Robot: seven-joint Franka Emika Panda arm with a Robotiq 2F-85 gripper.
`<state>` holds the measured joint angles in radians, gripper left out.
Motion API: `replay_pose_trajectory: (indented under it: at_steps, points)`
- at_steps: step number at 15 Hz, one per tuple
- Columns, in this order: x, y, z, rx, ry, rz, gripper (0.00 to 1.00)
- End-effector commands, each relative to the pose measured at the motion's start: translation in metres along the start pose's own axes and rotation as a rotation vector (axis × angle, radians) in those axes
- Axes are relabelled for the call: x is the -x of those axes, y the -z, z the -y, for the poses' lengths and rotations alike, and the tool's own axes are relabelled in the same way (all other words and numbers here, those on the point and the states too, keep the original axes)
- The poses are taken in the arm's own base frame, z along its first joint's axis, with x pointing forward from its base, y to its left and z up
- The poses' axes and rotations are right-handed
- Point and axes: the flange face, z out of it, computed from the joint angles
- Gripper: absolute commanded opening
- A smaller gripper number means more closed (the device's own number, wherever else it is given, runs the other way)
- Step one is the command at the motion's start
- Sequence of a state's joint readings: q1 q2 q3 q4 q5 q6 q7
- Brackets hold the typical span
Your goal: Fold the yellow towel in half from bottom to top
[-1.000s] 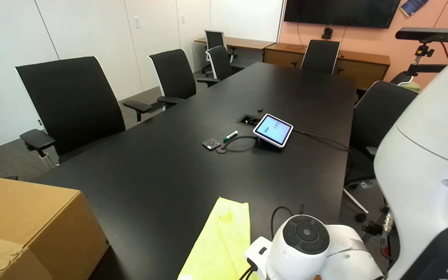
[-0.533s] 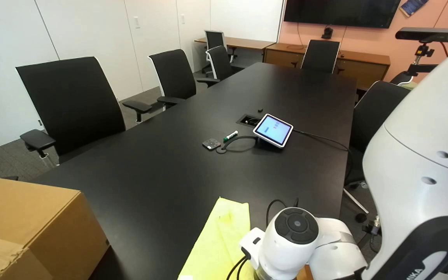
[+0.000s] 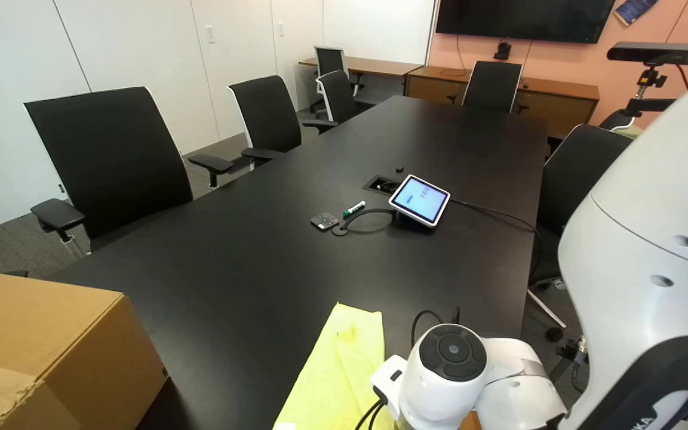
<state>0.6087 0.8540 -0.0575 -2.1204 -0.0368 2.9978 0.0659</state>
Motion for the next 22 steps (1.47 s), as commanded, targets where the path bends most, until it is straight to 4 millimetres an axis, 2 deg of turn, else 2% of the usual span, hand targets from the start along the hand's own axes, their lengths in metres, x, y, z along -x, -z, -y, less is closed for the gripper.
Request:
replay_pose_trajectory:
  at_steps: [1, 8, 9, 10, 16, 19, 20, 22]
  points:
    - [-0.003, -0.001, 0.003, -0.006, 0.011, 0.018, 1.00]
    - [-0.005, -0.003, 0.007, -0.021, 0.004, 0.022, 1.00]
    - [-0.006, -0.004, 0.007, -0.017, 0.004, 0.018, 0.90]
    - [-0.008, -0.003, 0.006, -0.021, 0.002, 0.020, 0.74]
    - [-0.013, -0.006, -0.012, -0.021, -0.042, 0.016, 0.27]
    - [-0.016, -0.002, -0.021, -0.016, -0.066, 0.004, 0.09]
    - [-0.016, 0.007, -0.021, -0.014, -0.065, 0.001, 0.07]
    - [-0.016, 0.012, -0.021, -0.004, -0.066, -0.002, 0.03]
